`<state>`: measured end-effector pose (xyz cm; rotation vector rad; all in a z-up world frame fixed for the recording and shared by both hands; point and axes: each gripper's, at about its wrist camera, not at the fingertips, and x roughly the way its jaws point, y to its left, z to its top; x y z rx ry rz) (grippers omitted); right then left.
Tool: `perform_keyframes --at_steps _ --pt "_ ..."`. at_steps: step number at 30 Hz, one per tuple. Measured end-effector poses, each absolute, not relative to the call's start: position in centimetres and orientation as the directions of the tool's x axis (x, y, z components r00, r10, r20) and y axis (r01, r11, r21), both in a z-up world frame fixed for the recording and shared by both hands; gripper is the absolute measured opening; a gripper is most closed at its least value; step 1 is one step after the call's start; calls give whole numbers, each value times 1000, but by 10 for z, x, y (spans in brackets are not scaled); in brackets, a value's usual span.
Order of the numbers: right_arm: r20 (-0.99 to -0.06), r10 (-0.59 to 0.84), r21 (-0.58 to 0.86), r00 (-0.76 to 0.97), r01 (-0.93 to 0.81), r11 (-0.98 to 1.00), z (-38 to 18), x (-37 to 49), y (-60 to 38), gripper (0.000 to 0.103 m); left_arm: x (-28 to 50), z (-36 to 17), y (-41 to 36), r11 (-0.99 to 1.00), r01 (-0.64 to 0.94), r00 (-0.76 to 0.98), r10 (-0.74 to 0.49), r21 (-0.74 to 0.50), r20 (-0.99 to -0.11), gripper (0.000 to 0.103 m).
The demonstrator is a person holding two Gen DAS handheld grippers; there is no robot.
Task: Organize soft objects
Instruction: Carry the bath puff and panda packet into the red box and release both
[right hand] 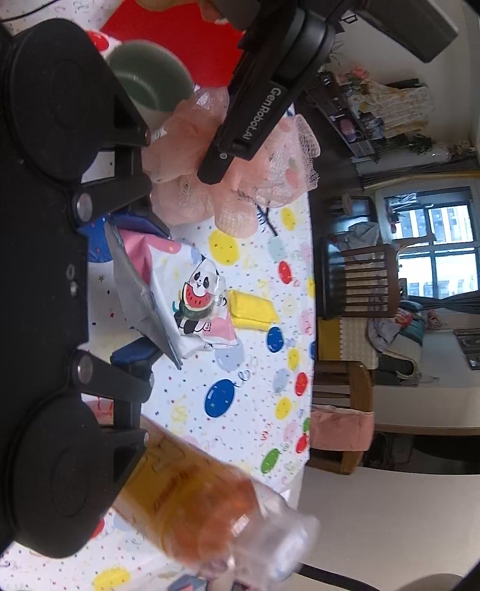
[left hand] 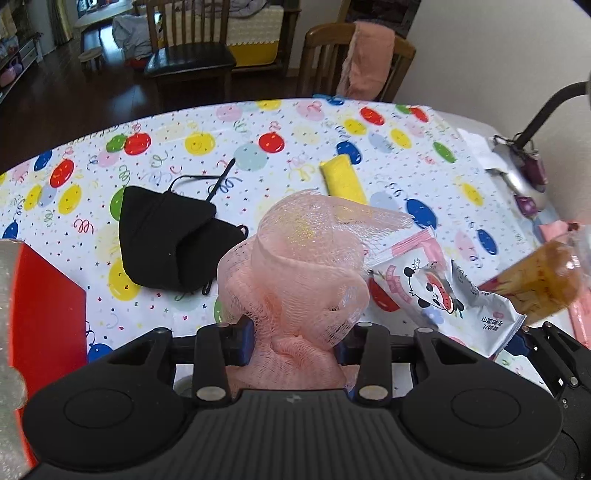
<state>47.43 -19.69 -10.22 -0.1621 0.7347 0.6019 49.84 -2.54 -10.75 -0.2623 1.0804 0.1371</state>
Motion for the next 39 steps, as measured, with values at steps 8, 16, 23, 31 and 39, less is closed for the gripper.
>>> perform_keyframes --at_steps 8,16,23,31,39 --pt "-632 498 68 593 -598 799 -63 447 -205 56 472 -75 -26 965 -195 500 -58 -177 -864 39" --pt "-581 547 83 602 -625 776 -28 422 -203 56 434 -46 -14 965 -177 531 -72 -193 -844 39" --pt "-552 588 90 591 -659 747 -5 399 -187 56 394 -25 11 957 -184 549 -88 -223 -831 39" --pt "-521 638 87 567 -709 700 17 368 -149 56 347 -5 55 946 -212 574 -81 -243 -815 39" --pt "-519 670 90 531 -745 660 24 337 -101 56 305 9 108 934 -258 589 -50 -246 -807 39"
